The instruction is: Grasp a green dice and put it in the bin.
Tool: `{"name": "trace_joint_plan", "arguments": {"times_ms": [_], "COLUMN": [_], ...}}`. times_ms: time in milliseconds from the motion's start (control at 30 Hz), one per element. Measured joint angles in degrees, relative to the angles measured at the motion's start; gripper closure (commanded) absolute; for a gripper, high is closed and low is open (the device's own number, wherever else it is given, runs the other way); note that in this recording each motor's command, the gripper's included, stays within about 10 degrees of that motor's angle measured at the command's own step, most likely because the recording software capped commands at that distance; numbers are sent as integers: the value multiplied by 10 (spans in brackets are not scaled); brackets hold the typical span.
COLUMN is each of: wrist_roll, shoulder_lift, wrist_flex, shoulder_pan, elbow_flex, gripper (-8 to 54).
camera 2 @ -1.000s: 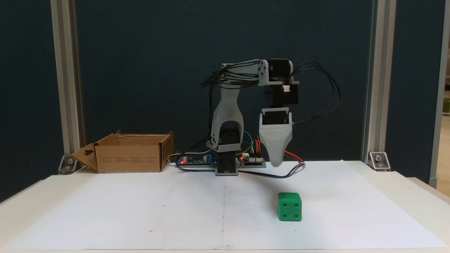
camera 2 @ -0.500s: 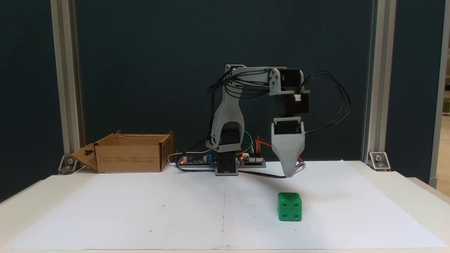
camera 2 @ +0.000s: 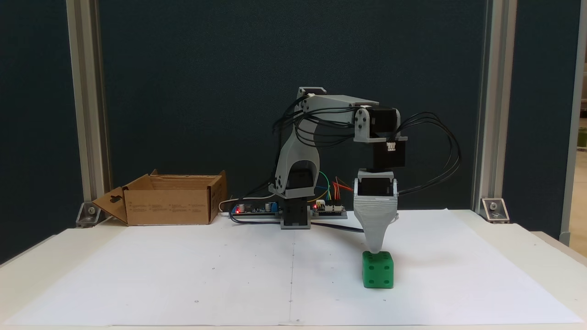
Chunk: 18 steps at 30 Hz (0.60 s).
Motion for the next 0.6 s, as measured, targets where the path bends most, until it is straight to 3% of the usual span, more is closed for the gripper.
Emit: {"name": "trace_joint_plan", "arguments": {"times_ms": [600], "wrist_roll": [0], "shoulder_lift": [-70], "wrist_flex": [-41], "shoulder_pan": [9], "elbow_flex": [-1], "gripper": [40]}}
